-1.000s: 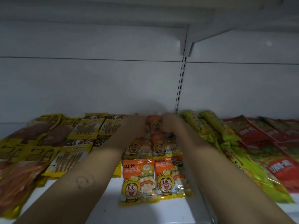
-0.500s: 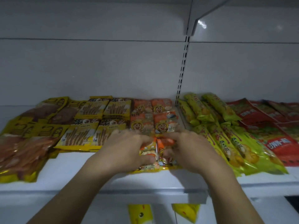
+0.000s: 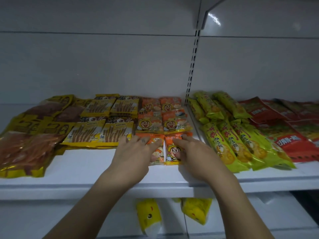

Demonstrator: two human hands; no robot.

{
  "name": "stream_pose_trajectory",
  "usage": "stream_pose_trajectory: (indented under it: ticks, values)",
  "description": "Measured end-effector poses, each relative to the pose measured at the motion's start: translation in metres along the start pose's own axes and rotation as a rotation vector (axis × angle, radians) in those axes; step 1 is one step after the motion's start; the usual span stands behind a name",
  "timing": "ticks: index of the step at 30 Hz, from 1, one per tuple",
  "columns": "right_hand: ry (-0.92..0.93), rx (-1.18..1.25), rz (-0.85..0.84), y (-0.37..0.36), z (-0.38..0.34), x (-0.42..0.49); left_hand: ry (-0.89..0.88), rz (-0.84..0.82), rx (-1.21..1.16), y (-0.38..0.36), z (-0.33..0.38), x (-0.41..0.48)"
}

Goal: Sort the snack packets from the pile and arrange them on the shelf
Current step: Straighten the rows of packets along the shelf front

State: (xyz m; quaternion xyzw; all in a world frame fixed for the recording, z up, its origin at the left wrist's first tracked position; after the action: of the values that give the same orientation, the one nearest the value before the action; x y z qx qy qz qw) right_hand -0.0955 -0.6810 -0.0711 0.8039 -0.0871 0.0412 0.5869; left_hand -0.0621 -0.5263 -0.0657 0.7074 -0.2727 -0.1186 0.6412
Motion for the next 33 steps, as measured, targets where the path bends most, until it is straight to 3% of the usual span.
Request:
stream_pose_trajectory:
  ticks: [8,14,25,33]
  values:
    - [-0.01,0.017,0.079,-0.008,-0.006,-0.006,-0.004,0.007,-0.091,0.001,-0.004,-0.002]
    - [-0.021,0.001,0.045,-0.009,-0.013,-0.006,-0.019,0.04,-0.191,0.007,-0.007,-0.005]
    - [-0.11,-0.095,0.192,0.05,-0.022,-0.06,-0.073,0.234,-0.332,0.037,-0.002,-0.023]
    - [-0.209,-0.142,0.225,0.081,-0.006,-0.102,-0.165,0.255,-0.384,0.06,0.04,-0.04]
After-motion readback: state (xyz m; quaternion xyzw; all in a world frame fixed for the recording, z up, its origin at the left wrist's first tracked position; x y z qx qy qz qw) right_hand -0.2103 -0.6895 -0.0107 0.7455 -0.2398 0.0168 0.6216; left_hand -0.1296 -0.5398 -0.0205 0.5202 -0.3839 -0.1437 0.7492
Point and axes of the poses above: each hand's wrist, its own x-axis towards the middle knuckle, its own y-axis out of the back of the hand, z = x × y, the point moved 5 cm from there along x, towards the middle knuckle, and after that the axes turned 12 degrees about z, right-handed, at the moved point
